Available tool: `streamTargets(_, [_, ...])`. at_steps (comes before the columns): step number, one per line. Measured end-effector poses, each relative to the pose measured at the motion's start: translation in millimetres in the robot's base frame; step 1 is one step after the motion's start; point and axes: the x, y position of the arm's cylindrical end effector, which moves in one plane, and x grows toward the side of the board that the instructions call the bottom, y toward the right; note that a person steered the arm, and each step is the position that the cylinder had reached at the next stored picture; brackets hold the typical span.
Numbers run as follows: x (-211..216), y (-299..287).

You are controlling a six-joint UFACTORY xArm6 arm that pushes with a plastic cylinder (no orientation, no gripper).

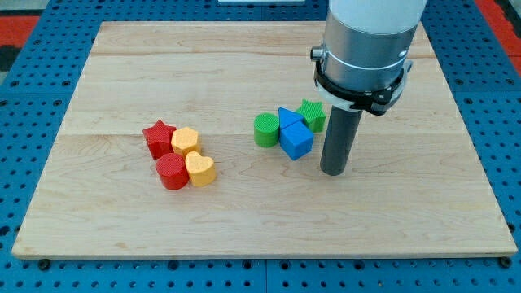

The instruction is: Move the blue cube along with blue triangle towards the center of the board

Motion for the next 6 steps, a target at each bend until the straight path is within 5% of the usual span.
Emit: streamTargets(6, [-6.1,-4.0])
